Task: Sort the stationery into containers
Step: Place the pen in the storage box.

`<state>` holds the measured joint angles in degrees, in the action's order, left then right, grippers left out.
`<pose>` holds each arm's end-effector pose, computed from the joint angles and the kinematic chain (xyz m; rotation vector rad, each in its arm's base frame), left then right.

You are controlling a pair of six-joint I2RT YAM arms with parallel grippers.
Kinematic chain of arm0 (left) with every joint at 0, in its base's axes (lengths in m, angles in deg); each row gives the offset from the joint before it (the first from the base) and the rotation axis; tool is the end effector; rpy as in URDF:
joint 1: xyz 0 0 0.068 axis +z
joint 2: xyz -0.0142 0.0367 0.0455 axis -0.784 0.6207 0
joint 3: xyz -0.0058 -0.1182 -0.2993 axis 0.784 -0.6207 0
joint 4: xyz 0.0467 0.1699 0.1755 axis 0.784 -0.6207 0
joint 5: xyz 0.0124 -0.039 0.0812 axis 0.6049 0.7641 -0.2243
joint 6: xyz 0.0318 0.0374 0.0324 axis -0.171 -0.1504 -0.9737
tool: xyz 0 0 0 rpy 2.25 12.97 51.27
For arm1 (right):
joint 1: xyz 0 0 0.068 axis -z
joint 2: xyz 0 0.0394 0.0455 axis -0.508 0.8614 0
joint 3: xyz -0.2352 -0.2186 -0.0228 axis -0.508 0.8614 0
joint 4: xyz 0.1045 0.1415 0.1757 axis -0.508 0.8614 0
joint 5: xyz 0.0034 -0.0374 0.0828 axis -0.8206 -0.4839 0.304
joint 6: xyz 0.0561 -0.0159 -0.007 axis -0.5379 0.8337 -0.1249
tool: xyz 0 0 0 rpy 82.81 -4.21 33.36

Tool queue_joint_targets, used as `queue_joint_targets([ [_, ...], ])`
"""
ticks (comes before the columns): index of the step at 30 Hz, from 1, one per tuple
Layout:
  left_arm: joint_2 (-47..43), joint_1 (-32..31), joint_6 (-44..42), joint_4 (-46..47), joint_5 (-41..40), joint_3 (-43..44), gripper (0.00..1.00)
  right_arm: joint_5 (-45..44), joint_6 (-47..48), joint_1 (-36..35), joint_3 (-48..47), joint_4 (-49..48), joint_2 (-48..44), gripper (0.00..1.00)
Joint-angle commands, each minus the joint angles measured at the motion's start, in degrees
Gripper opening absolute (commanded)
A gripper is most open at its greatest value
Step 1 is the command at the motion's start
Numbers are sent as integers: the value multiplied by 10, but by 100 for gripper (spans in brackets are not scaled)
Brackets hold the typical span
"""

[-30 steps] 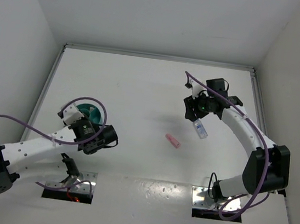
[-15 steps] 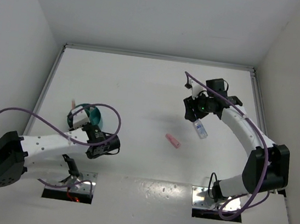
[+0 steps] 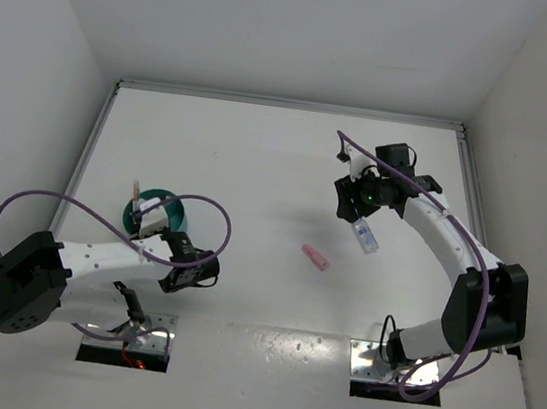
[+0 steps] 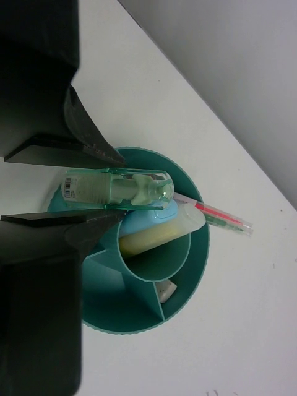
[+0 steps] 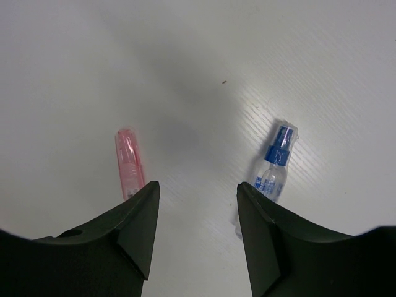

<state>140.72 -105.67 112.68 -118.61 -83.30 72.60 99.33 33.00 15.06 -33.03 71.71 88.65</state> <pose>0.0934 -0.0571 0.2451 -0.6260 1.6248 0.4625 0.2782 0.0898 0.2981 -0.6884 2.4220 0.4039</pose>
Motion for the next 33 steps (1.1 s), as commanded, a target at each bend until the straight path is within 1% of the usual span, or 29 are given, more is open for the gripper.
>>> queue_joint_targets([
  [1, 5, -7, 188, -3, -25, -10, 3, 19, 4, 3, 1, -3, 2, 53],
  [9, 11, 3, 206, -3, -42, -10, 5, 19, 9, 3, 1, 2, 8, 53],
  [15, 40, 14, 226, -3, -42, 1, 12, 24, 9, 3, 1, 2, 8, 53],
  [17, 40, 19, 226, -3, -42, 1, 17, 24, 9, 3, 1, 2, 2, 53],
  [25, 34, 19, 232, -3, -42, 12, 19, 29, 15, 3, 7, 2, 2, 53],
  [27, 34, 19, 232, -3, -42, 12, 23, 29, 15, 3, 7, 8, 2, 53],
  [33, 40, 24, 237, -3, -42, 17, 28, 34, 20, 3, 7, 8, 2, 53],
])
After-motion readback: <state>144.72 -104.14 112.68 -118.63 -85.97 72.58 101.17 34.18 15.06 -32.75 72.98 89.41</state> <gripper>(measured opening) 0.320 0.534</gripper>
